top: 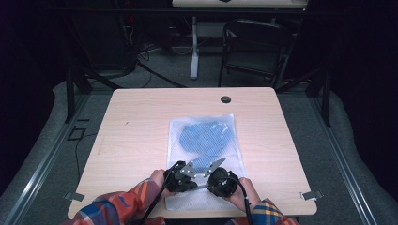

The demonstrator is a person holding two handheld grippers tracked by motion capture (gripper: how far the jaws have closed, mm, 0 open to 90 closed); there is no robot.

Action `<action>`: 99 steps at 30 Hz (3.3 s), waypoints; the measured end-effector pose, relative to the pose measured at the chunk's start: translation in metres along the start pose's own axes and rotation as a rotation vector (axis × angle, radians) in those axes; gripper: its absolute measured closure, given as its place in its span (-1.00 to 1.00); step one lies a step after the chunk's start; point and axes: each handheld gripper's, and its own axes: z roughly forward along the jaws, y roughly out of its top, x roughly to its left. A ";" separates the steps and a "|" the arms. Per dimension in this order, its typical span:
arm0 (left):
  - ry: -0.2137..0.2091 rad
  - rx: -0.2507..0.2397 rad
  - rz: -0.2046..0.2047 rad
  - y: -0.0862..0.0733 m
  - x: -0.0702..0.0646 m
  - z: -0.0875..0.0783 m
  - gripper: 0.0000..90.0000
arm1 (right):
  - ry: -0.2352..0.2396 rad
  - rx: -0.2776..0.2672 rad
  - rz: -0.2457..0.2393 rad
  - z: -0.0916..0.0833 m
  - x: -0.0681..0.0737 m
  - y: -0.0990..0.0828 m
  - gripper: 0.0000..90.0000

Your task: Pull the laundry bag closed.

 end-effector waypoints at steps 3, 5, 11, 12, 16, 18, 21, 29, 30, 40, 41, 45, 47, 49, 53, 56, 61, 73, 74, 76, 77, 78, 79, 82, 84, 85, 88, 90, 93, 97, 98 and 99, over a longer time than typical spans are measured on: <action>-0.001 -0.001 -0.001 0.000 0.000 0.000 1.00 | -0.003 0.007 -0.004 -0.002 -0.001 -0.001 0.93; 0.000 0.000 0.000 0.000 0.000 0.000 1.00 | -0.002 0.004 0.000 -0.002 -0.002 -0.001 0.93; -0.003 0.008 0.009 0.000 0.001 0.000 1.00 | -0.001 0.009 0.003 -0.004 -0.003 -0.003 0.93; -0.003 0.008 0.008 0.000 0.001 0.000 1.00 | -0.001 0.013 -0.001 -0.005 -0.003 -0.003 0.93; -0.005 0.009 0.009 0.000 0.000 0.000 1.00 | 0.002 0.011 0.005 -0.005 -0.003 -0.004 0.93; -0.006 0.010 0.009 0.000 0.000 0.000 1.00 | 0.009 0.009 0.007 -0.004 -0.003 -0.004 0.93; -0.008 0.007 0.002 0.000 0.000 0.000 1.00 | 0.010 0.008 0.014 -0.005 -0.004 -0.005 0.93; -0.004 -0.006 -0.017 0.004 0.001 0.001 1.00 | 0.023 -0.007 0.022 0.001 -0.005 -0.005 0.92; -0.001 -0.003 -0.008 0.005 0.000 0.002 1.00 | 0.025 -0.004 0.023 0.002 -0.004 -0.004 0.92; 0.005 -0.004 0.002 0.007 -0.001 0.005 1.00 | 0.019 -0.014 0.044 0.013 -0.004 -0.002 0.89; 0.008 -0.005 0.006 0.007 -0.001 0.005 1.00 | 0.014 -0.014 0.040 0.014 -0.004 -0.002 0.89; 0.013 -0.007 0.009 0.007 -0.003 0.005 1.00 | 0.000 -0.012 0.037 0.015 -0.001 -0.001 0.93; 0.011 -0.008 0.009 0.007 -0.003 0.005 1.00 | -0.003 -0.003 0.033 0.014 -0.001 -0.001 0.93; 0.012 0.000 0.021 0.007 -0.003 0.005 1.00 | -0.004 -0.001 0.033 0.014 -0.001 -0.001 0.93; 0.019 -0.004 0.025 0.007 -0.004 0.005 1.00 | -0.005 0.015 0.034 0.012 -0.002 -0.002 0.93; 0.019 -0.005 0.026 0.007 -0.004 0.005 1.00 | -0.005 0.014 0.037 0.011 -0.004 -0.003 0.93; 0.017 -0.003 0.026 0.007 -0.004 0.005 1.00 | -0.006 0.028 0.051 0.007 -0.009 -0.006 0.93; 0.016 -0.003 0.032 0.007 -0.004 0.005 1.00 | 0.000 0.040 0.066 0.005 -0.013 -0.009 0.93; 0.015 -0.002 0.030 0.007 -0.004 0.005 1.00 | 0.005 0.043 0.065 0.005 -0.014 -0.009 0.93; 0.017 -0.001 0.034 0.007 -0.004 0.005 1.00 | 0.004 0.044 0.063 0.004 -0.014 -0.010 0.93; 0.016 -0.001 0.032 0.007 -0.004 0.005 1.00 | 0.001 0.049 0.065 0.003 -0.015 -0.010 0.93; 0.017 -0.001 0.033 0.007 -0.004 0.005 1.00 | -0.001 0.051 0.069 0.003 -0.015 -0.010 0.93; 0.015 0.000 0.031 0.007 -0.004 0.005 1.00 | 0.000 0.053 0.066 0.003 -0.016 -0.010 0.93; 0.015 0.000 0.032 0.007 -0.004 0.005 1.00 | 0.000 0.062 0.059 0.002 -0.017 -0.010 0.93; 0.015 -0.001 0.032 0.007 -0.004 0.005 1.00 | 0.003 0.056 0.073 0.002 -0.017 -0.012 0.93; 0.015 -0.001 0.031 0.007 -0.004 0.005 1.00 | 0.007 0.060 0.076 0.002 -0.018 -0.012 0.93; 0.014 -0.001 0.029 0.007 -0.004 0.005 1.00 | 0.009 0.061 0.082 0.000 -0.021 -0.014 0.93; 0.013 -0.003 0.028 0.007 -0.004 0.005 1.00 | 0.013 0.047 0.095 0.000 -0.020 -0.015 0.93; 0.014 -0.001 0.031 0.007 -0.004 0.005 1.00 | 0.013 0.047 0.092 0.000 -0.020 -0.015 0.93; 0.013 -0.001 0.031 0.007 -0.004 0.005 1.00 | 0.015 0.069 0.101 -0.002 -0.024 -0.018 0.93; 0.012 -0.002 0.029 0.007 -0.004 0.005 1.00 | 0.015 0.069 0.101 -0.002 -0.024 -0.018 0.93; 0.012 -0.002 0.025 0.007 -0.004 0.005 1.00 | 0.009 0.071 0.099 -0.001 -0.023 -0.017 0.93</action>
